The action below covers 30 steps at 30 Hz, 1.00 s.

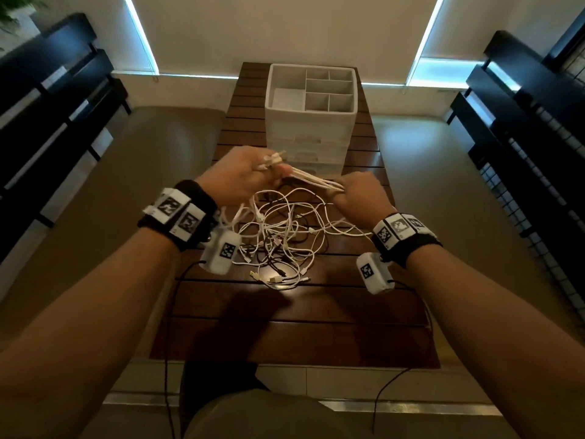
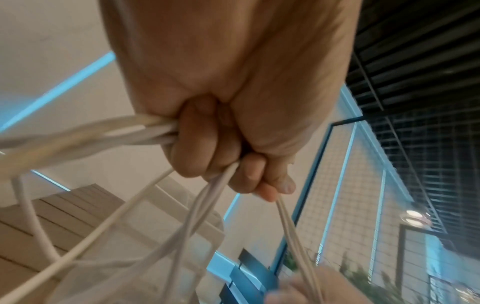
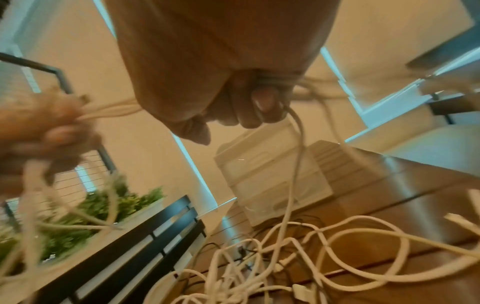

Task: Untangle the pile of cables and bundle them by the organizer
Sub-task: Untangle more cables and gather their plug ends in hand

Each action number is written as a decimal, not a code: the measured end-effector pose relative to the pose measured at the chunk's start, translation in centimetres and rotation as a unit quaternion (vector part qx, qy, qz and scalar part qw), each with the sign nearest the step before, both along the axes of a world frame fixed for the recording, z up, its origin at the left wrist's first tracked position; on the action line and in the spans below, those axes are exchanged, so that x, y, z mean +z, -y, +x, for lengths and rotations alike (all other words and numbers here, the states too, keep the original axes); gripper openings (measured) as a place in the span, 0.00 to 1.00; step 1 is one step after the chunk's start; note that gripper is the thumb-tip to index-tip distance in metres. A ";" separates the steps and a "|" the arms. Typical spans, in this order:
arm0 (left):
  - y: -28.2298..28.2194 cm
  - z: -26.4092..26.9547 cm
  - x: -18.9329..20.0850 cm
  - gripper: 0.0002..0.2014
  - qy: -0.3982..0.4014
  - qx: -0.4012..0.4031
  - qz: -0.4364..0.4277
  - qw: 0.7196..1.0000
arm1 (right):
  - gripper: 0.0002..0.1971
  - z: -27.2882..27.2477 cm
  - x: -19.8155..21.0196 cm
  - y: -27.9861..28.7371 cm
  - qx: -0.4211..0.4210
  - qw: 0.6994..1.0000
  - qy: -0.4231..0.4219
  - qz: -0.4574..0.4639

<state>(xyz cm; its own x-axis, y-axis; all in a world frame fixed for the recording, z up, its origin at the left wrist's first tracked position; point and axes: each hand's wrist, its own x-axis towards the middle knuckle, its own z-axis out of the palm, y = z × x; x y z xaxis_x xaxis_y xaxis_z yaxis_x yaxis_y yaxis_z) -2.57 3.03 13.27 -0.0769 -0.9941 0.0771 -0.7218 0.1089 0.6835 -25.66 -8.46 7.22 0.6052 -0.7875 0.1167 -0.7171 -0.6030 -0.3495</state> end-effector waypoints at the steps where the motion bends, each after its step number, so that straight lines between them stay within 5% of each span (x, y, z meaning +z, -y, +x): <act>1: -0.2 0.6 0.2 0.12 0.002 0.003 -0.004 1.000 | 0.15 -0.6 -0.3 0.1 -0.008 1.000 0.006 0.006; 14: -1.2 4.1 0.6 0.23 0.006 0.059 -0.067 0.996 | 0.09 -4.4 0.1 2.6 -0.080 0.996 0.003 -0.032; 19: -1.0 4.2 0.1 0.19 0.009 0.083 -0.061 0.995 | 0.20 -4.4 1.7 2.3 -0.088 0.990 0.090 -0.067; 25: -0.9 3.2 -1.9 0.21 0.025 0.107 0.025 0.994 | 0.20 -2.7 5.7 0.9 -0.100 0.955 0.252 -0.124; 27: -1.1 3.6 -1.9 0.21 0.010 0.124 0.020 0.992 | 0.17 -2.7 7.7 0.9 -0.070 0.965 0.205 -0.150; 30: -1.3 4.5 -1.0 0.18 -0.036 0.151 -0.020 0.988 | 0.14 -3.5 7.9 1.8 -0.043 0.992 -0.049 -0.109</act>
